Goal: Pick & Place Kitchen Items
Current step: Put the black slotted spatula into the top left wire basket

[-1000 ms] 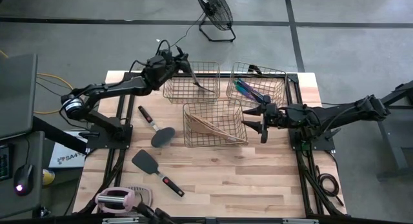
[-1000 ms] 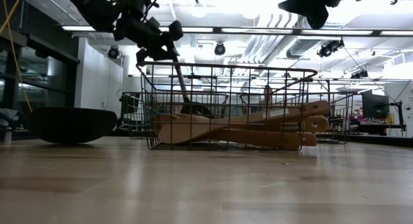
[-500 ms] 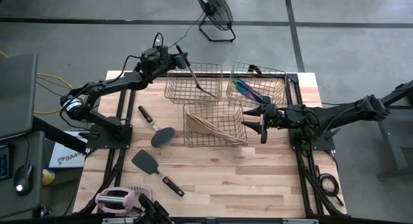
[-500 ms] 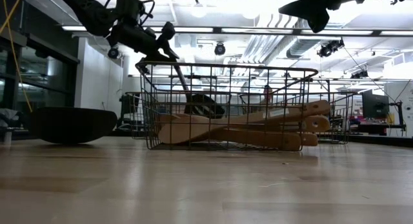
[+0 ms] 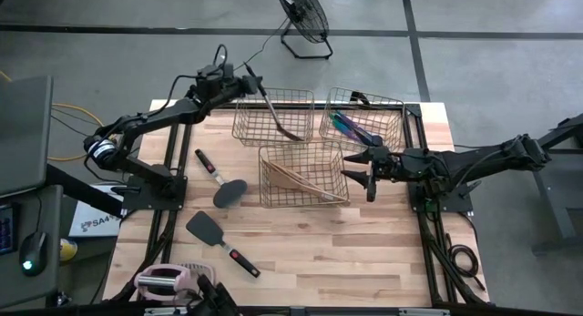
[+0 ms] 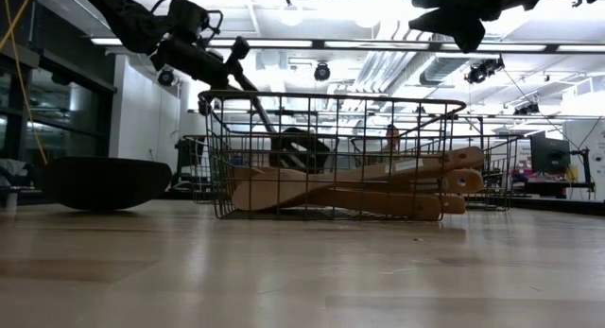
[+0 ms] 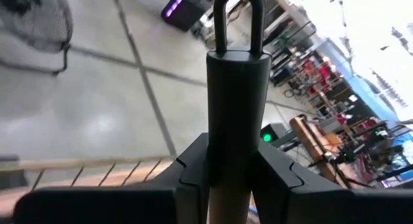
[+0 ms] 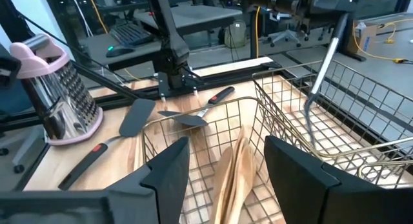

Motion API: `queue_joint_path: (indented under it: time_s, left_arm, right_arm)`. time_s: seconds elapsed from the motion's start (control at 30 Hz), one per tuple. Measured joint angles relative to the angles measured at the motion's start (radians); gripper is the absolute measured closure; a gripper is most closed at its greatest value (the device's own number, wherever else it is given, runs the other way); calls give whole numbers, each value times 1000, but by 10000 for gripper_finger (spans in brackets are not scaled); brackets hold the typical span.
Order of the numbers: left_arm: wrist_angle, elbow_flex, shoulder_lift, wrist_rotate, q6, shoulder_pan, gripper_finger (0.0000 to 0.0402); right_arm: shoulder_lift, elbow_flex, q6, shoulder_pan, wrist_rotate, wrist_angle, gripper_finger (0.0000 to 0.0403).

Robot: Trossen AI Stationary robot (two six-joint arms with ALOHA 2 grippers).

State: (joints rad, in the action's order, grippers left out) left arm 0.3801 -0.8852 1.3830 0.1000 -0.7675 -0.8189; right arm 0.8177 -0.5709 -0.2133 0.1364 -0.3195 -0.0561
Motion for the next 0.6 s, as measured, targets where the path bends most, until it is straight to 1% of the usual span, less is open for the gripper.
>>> queue_joint_path:
  time_s: [0.07, 0.23, 0.33, 0.6]
  left_arm:
    - [-29, 0, 0, 0, -21, 1, 327]
    - [-34, 0, 0, -7, -54, 1, 327]
    - [-45, 0, 0, -20, -39, 1, 327]
    - [-107, -1, 1, -51, 5, 1, 327]
  right_arm:
    - [0, 0, -1, 0, 0, 1, 210]
    - [0, 0, -5, 0, -5, 0, 210]
    - [0, 0, -21, 0, -21, 0, 210]
    - [0, 0, -31, 1, -22, 0, 210]
